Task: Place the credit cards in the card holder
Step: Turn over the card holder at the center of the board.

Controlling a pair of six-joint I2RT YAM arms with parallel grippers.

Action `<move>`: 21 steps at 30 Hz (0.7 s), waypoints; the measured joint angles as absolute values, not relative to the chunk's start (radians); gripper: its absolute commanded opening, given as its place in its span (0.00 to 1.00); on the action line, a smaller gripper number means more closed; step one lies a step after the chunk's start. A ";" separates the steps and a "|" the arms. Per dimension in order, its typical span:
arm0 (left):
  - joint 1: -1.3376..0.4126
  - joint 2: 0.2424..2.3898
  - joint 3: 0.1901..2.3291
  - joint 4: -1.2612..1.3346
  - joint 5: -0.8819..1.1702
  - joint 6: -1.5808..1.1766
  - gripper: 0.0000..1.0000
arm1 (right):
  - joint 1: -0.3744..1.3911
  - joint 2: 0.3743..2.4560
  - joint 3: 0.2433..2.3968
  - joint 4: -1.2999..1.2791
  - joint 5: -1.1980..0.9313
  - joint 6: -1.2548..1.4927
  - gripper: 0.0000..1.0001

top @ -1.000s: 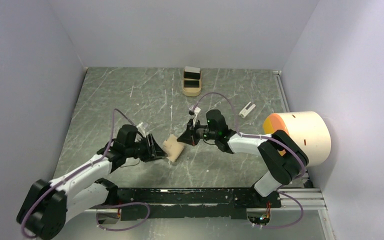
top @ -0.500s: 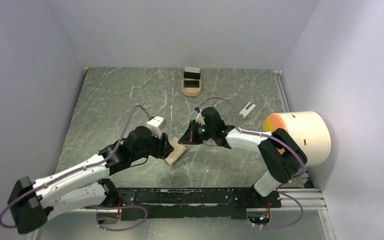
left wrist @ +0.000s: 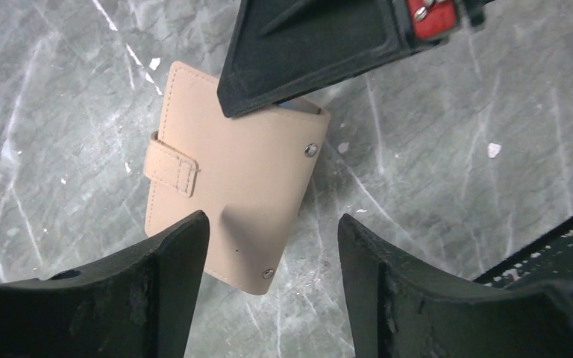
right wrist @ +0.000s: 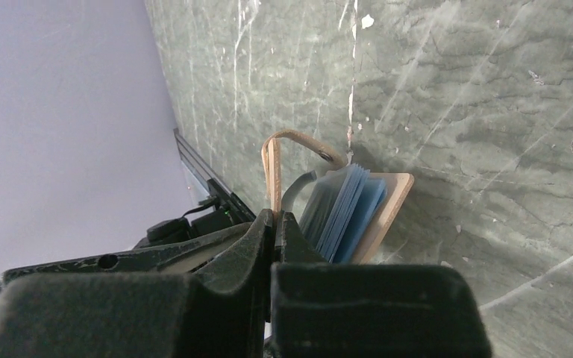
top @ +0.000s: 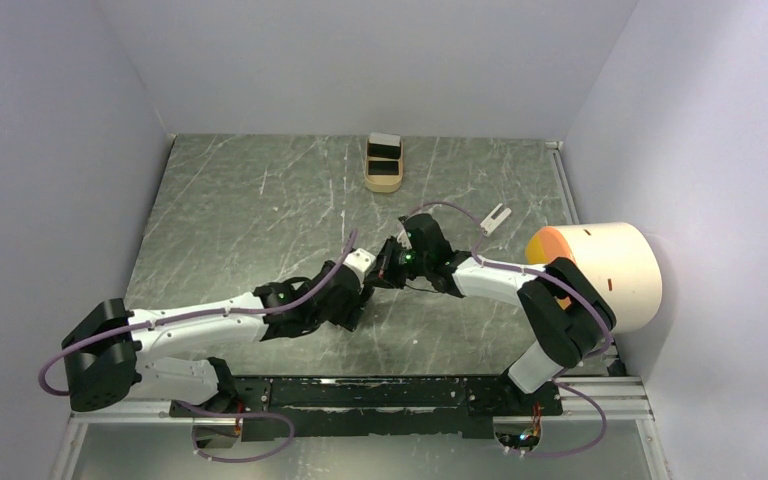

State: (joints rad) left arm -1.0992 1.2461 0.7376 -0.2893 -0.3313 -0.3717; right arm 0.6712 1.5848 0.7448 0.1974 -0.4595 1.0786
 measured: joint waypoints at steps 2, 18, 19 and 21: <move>-1.107 1.247 0.727 -0.287 -0.353 -0.370 0.72 | 0.670 1.585 0.745 0.199 -0.459 1.090 0.00; -1.182 1.436 0.698 -0.222 -0.632 -0.359 0.48 | 0.669 1.600 0.745 0.222 -0.463 1.123 0.00; -1.185 1.455 0.707 -0.231 -0.656 -0.369 0.40 | 0.669 1.600 0.745 0.223 -0.463 1.124 0.00; -1.194 1.480 0.728 -0.248 -0.691 -0.384 0.24 | 0.669 1.600 0.745 0.233 -0.459 1.126 0.00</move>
